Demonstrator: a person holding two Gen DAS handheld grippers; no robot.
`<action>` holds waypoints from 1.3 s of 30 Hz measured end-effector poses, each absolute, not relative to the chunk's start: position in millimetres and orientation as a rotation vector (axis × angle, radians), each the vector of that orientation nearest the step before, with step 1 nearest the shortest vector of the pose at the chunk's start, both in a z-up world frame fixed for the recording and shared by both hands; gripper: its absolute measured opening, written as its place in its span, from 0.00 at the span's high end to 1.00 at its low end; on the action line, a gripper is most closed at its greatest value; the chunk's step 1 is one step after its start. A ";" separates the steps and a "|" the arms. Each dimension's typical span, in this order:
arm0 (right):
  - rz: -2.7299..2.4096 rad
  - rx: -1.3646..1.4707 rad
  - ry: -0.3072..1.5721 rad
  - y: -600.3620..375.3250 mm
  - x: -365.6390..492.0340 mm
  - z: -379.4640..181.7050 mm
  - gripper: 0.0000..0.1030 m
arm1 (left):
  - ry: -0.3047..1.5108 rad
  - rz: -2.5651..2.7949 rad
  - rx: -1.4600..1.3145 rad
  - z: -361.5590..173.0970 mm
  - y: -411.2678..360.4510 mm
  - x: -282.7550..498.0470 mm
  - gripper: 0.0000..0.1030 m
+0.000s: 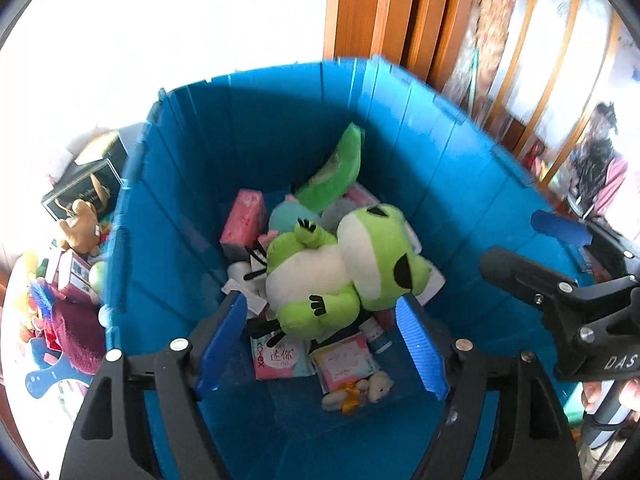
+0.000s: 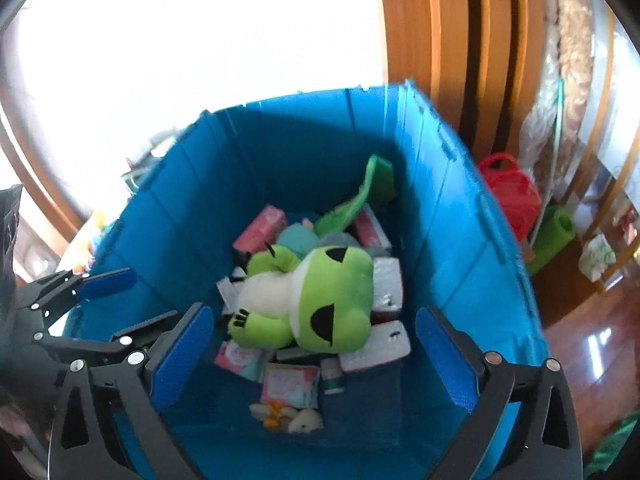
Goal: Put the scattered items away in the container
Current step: 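Withdraw both grippers from the bin back toward the bed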
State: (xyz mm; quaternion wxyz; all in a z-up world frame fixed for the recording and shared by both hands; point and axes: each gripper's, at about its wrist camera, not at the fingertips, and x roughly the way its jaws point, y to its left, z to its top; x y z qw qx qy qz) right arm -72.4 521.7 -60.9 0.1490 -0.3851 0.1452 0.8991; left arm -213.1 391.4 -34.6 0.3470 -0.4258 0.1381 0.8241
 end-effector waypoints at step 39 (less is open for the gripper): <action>2.965 -0.784 0.408 120.9 -109.7 -80.7 0.00 | 0.065 2.875 -0.991 -91.7 -157.2 -200.1 0.21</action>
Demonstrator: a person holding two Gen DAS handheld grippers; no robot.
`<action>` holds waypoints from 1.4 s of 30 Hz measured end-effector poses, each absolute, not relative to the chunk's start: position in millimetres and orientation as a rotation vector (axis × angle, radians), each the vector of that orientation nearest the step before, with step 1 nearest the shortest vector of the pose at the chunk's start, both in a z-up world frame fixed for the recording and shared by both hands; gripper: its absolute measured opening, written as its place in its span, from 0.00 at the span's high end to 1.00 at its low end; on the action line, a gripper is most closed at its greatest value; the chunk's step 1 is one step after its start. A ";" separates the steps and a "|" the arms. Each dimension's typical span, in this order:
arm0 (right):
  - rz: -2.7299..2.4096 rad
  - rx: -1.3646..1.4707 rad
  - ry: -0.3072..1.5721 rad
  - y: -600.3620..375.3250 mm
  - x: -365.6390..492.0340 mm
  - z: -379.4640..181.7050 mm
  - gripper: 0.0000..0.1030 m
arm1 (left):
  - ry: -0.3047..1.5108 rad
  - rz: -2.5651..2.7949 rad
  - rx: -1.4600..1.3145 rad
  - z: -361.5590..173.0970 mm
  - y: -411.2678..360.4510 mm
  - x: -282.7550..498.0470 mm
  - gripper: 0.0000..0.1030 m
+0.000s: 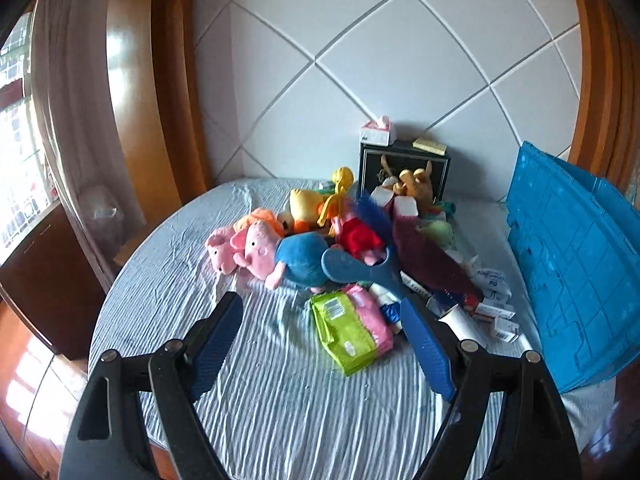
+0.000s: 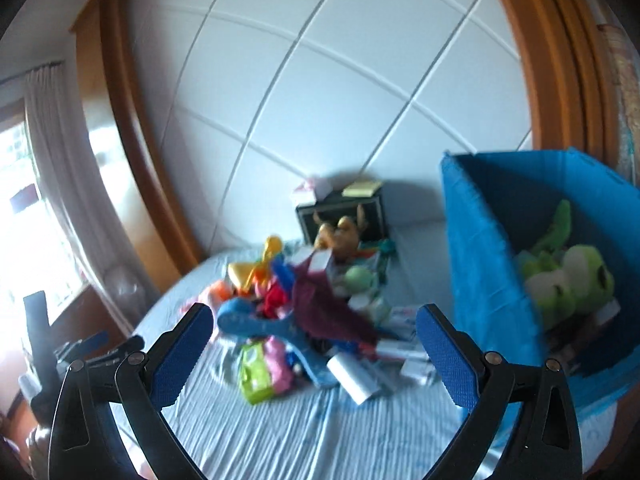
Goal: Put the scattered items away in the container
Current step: 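Withdraw both grippers from the bin back toward the bed, then grasp the green-and-pink wipes pack with the left gripper while the right grasps the white lint roller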
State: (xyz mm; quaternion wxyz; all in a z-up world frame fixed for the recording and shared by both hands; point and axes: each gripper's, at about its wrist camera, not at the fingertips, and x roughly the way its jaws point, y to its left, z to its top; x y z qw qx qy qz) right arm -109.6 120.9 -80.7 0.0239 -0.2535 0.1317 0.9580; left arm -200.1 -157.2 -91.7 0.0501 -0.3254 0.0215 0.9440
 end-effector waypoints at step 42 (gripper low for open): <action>2.583 -1.600 0.428 151.0 -263.1 -337.9 0.00 | 0.166 2.617 -1.648 -336.2 -136.5 -347.6 0.10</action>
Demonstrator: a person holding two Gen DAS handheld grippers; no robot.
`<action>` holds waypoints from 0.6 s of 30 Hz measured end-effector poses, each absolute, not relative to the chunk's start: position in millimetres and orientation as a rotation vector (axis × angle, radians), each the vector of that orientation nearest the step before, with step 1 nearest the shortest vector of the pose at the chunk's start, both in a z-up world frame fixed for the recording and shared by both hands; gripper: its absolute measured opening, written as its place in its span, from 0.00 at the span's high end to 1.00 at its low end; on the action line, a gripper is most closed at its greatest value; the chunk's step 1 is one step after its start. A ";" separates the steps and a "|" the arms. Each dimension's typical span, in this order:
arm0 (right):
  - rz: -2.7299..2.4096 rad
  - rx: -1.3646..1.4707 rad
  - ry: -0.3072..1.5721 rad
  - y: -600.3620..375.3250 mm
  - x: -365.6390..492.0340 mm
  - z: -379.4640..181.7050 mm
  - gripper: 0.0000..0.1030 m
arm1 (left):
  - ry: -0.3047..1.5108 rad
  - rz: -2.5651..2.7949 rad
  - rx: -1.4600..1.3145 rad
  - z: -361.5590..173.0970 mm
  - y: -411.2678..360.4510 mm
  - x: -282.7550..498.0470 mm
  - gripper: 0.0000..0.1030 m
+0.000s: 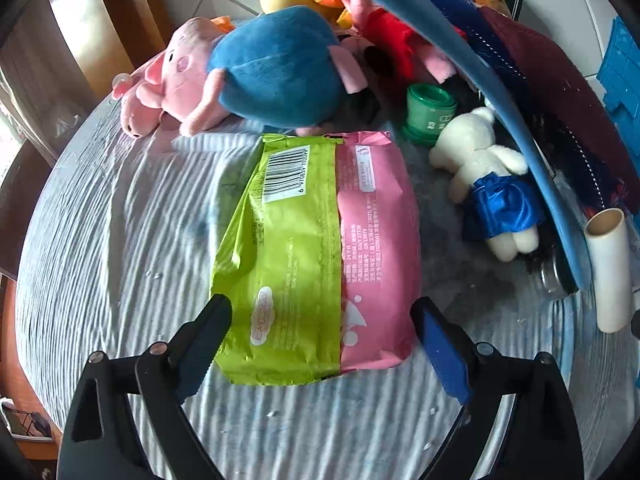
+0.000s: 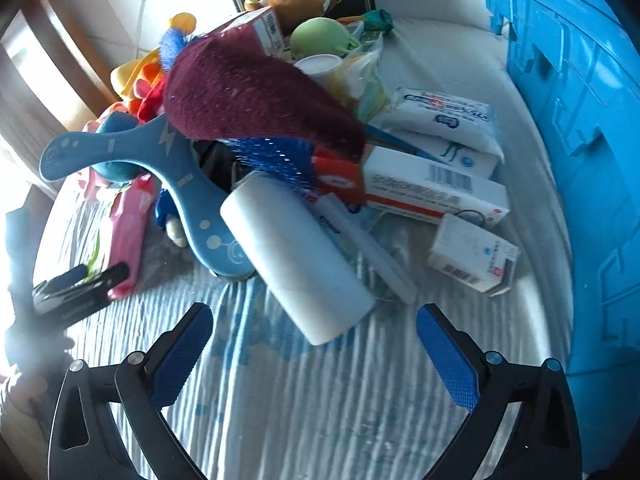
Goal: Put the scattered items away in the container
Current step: 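Grasp the green-and-pink wipes pack with the left gripper while the right grasps the white lint roller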
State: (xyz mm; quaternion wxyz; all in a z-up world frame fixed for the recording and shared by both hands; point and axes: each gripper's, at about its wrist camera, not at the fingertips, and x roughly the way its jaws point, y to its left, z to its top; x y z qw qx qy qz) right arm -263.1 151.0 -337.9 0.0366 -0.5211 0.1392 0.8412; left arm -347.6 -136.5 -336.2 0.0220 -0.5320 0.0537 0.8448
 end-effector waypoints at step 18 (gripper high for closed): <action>2.588 -1.597 0.124 128.2 -287.7 -350.8 0.00 | 0.271 2.525 -1.652 -348.7 -123.9 -382.8 0.02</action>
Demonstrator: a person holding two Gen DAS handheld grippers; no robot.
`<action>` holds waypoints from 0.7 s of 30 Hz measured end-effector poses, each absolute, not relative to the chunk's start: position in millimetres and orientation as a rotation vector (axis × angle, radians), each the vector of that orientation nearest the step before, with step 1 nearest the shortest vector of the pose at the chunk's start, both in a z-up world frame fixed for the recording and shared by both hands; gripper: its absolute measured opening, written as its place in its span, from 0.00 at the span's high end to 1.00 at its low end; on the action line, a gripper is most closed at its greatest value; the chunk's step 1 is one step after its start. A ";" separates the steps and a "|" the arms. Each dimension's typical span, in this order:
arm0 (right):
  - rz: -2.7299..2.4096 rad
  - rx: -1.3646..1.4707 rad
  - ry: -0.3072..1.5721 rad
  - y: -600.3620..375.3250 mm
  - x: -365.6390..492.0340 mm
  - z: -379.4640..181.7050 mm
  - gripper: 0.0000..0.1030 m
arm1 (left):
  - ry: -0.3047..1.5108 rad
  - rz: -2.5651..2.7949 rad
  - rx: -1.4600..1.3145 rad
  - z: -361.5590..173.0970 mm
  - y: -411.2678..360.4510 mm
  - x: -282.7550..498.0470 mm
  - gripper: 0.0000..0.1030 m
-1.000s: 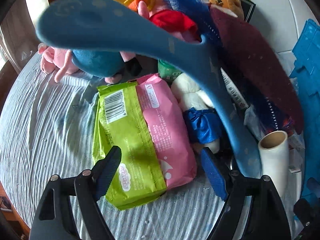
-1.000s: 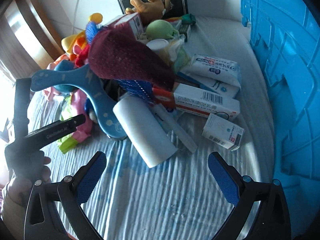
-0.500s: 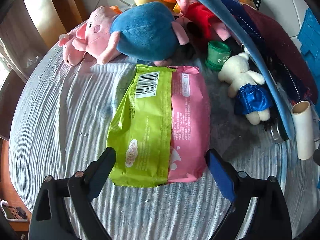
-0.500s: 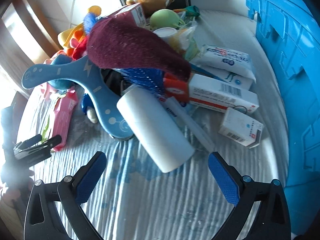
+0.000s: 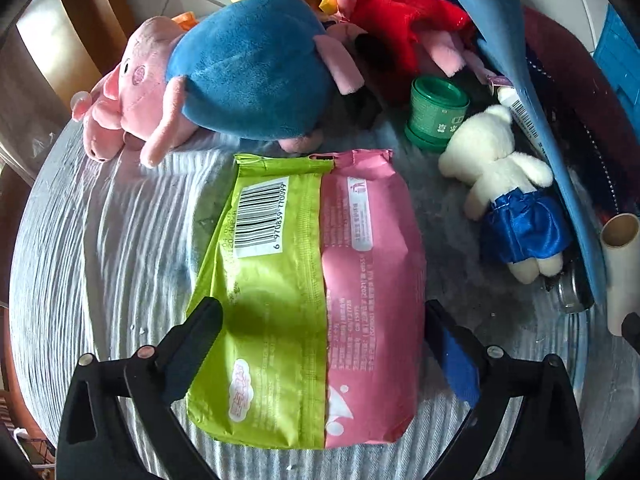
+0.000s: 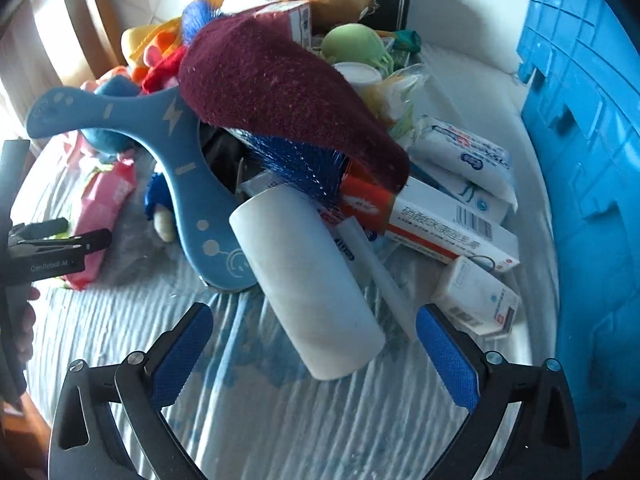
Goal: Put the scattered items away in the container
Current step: 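Grasp the green-and-pink wipes pack with the left gripper while the right grasps the white lint roller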
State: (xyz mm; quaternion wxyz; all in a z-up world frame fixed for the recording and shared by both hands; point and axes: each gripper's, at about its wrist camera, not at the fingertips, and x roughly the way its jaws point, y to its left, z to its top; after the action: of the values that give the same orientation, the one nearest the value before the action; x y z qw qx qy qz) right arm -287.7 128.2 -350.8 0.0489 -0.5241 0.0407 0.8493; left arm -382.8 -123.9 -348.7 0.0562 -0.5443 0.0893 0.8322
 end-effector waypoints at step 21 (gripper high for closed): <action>2.547 -1.633 0.017 117.9 -296.7 -368.3 0.47 | 0.213 2.584 -1.558 -339.0 -122.4 -352.7 0.28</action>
State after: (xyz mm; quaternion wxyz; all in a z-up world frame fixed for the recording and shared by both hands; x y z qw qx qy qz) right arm -296.7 117.9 -368.3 0.0579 -0.5389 0.0055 0.8404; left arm -352.7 -122.4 -339.0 0.0584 -0.5142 0.0702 0.8528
